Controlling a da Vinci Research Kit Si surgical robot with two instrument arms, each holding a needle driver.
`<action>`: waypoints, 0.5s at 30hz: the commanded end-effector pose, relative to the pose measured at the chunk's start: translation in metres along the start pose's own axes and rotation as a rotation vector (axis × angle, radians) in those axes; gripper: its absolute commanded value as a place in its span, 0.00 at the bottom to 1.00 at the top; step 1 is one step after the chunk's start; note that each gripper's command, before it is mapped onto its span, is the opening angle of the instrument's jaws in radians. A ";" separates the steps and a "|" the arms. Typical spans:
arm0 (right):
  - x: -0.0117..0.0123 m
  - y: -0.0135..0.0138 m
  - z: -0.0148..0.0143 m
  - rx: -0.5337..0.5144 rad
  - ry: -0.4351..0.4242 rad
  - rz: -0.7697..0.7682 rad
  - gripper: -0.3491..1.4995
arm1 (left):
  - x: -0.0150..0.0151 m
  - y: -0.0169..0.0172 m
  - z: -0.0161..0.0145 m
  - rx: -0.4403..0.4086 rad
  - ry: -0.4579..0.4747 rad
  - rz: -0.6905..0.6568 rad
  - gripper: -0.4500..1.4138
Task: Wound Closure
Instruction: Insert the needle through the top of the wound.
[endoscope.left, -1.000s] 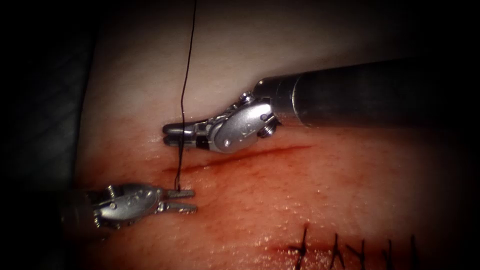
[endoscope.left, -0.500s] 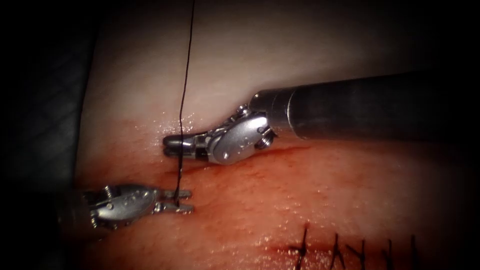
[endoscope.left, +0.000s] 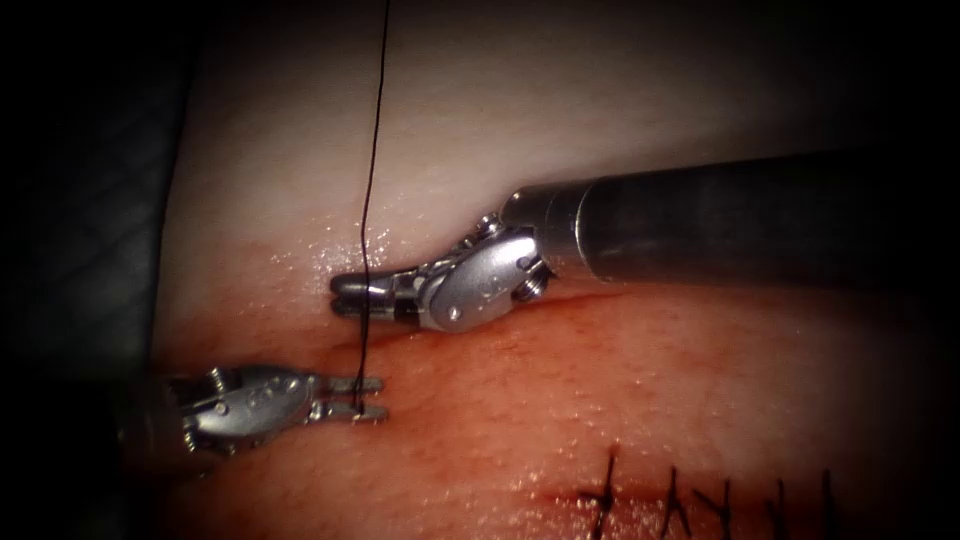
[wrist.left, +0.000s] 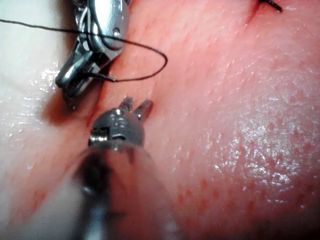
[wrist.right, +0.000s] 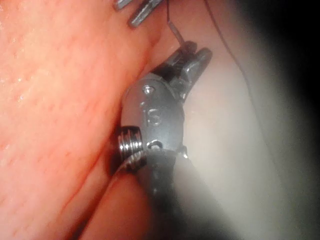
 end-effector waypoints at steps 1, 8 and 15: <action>-0.0006 -0.0004 0.0006 0.007 0.000 0.005 0.00 | -0.0002 -0.0001 0.0008 -0.001 0.001 0.000 0.20; -0.0012 -0.0024 0.0008 0.031 -0.016 0.017 0.00 | -0.0002 -0.0001 0.0007 0.002 0.000 0.000 0.20; -0.0018 -0.0029 -0.0001 0.030 -0.030 0.022 0.00 | -0.0002 -0.0002 0.0007 0.003 -0.001 0.000 0.20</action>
